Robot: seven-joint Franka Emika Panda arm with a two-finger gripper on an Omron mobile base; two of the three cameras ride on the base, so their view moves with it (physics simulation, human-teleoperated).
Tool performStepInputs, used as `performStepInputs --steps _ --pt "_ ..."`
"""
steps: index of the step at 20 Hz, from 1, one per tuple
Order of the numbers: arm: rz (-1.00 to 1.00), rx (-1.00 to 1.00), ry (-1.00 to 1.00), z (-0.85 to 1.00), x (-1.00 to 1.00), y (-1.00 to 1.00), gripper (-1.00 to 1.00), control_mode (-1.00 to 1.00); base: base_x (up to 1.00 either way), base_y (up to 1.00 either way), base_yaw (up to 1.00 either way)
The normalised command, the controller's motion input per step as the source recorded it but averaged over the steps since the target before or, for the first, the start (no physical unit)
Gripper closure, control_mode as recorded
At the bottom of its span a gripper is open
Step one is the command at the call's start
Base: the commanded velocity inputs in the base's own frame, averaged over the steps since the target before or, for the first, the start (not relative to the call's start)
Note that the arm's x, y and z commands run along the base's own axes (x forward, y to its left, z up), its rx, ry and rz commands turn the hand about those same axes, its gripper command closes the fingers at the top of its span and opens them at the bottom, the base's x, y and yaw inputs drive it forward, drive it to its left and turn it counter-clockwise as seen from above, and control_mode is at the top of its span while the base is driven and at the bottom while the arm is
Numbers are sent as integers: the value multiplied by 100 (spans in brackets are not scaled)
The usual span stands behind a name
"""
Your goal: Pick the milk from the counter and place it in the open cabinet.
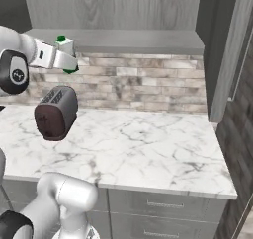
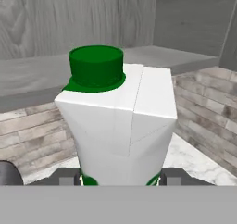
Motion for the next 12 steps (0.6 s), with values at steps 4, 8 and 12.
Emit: performStepInputs --steps 4,8,12 --pt "-3 -1 0 100 -7 0 100 -100 0 0 0" --pt "-1 -11 0 40 55 4 100 -100 0 0 0" --pt "-2 0 -7 -37 67 -17 100 -100 0 0 0"
